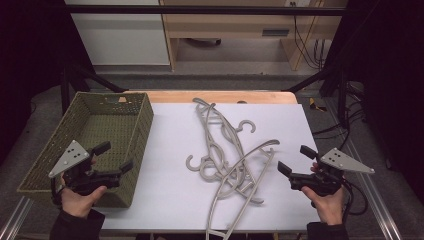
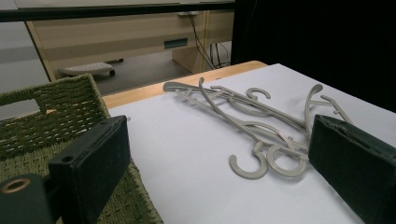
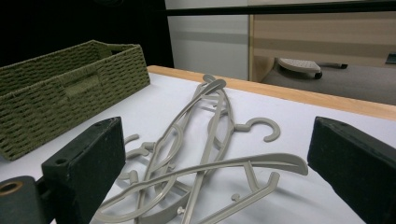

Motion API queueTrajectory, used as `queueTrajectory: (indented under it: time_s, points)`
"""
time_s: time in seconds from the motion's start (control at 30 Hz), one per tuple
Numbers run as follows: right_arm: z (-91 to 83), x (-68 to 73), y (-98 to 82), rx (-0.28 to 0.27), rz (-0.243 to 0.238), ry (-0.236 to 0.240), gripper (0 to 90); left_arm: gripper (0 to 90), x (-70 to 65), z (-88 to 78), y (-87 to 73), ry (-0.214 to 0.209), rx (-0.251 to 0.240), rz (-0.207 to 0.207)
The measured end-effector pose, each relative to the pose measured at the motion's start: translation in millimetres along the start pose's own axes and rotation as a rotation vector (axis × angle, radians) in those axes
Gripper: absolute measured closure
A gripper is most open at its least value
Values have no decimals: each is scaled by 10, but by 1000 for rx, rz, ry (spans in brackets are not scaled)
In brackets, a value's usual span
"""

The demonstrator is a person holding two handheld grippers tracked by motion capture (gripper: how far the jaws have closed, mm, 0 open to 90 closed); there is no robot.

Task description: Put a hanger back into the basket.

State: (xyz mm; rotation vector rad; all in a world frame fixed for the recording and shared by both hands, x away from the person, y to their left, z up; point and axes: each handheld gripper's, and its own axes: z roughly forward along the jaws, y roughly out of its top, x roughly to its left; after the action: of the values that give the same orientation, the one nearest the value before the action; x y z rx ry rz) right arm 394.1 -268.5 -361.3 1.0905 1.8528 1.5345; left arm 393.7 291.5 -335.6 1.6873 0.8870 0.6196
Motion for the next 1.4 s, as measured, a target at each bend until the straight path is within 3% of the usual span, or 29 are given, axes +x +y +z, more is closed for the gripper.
queueTrajectory:
  time_s: [0.3, 0.63, 0.73, 0.83, 0.87, 0.97, 1.07, 1.4]
  points:
    - [-8, -3, 0, 8, -5, -4, 46, 58, -137, 78, 2, -25, 13, 12]
    - [39, 42, 0, 27, -17, 3, 43, 70, -452, 329, -68, -65, 83, 43]
    - [39, 41, -3, 28, -15, -2, 41, 80, -597, 438, -105, -111, 105, 45]
    - [27, 38, 0, 25, -15, -4, 41, 89, -667, 490, -126, -120, 118, 60]
    - [24, 39, 3, 18, -16, -1, 40, 91, -747, 560, -155, -133, 136, 71]
    - [34, 48, 2, 21, -18, -4, 39, 94, -824, 634, -186, -148, 156, 76]
    - [52, 58, -7, 35, -20, 2, 38, 98, -964, 789, -265, -179, 210, 92]
    - [120, 105, -33, 45, -37, 16, 32, 114, -1209, 1054, -421, -218, 297, 122]
